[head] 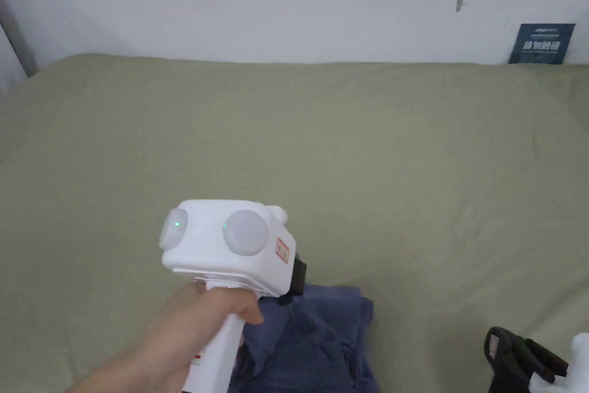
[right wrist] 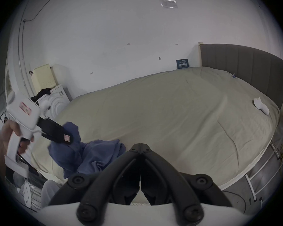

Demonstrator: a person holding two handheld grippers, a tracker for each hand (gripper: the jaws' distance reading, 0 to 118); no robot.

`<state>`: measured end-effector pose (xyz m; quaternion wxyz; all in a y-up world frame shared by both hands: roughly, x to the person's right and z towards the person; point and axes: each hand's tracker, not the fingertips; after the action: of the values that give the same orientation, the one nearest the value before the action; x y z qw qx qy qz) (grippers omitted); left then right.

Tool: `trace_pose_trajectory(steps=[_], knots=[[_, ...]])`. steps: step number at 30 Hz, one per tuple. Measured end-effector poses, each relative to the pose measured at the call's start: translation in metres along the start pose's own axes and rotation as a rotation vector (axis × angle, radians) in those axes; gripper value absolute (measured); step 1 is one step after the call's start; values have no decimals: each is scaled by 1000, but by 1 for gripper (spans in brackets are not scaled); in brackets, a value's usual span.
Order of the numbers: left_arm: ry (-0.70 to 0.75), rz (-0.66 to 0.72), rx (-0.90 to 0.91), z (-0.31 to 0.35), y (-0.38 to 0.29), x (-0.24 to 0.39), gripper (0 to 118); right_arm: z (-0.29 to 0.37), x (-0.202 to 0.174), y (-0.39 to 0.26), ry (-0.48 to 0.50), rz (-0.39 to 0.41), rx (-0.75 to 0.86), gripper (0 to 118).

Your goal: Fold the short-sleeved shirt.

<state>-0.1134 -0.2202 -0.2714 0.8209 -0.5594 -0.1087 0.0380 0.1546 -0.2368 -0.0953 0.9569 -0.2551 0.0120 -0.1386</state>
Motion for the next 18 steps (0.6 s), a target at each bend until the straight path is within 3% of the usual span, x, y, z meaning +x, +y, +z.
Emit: trace_pose_trajectory(steps=[1,2,3,4,9,11,13,15,18], knots=[[20,-14,0,-11,1,9,21,1,3,0,-4,-12,0,2],[11,-13,3,-22,0,21,51,2,6,1,-8,-25,-2,2],[-18,-33,-21,-33,1,28,102,3,9,1,-14,-34,-1,2],[-55,-37,-53,-39,2,32,118,4,11,1,-19,-41,1,2],[-198,3,-65,-21,1,18,113,7,18,2,-36,-52,-1,2],[-238,22,-22,0,-4,-4,101,4,19,0,-36,-52,-9,2],[-277,39,26,15,-9,-34,59,0,18,-2,-32,-55,-21,2],[-300,106,51,22,-11,-62,0,-5,15,-4,-25,-55,-35,2],[-323,175,64,8,-15,-95,0,-11,9,-6,-17,-48,-57,2]])
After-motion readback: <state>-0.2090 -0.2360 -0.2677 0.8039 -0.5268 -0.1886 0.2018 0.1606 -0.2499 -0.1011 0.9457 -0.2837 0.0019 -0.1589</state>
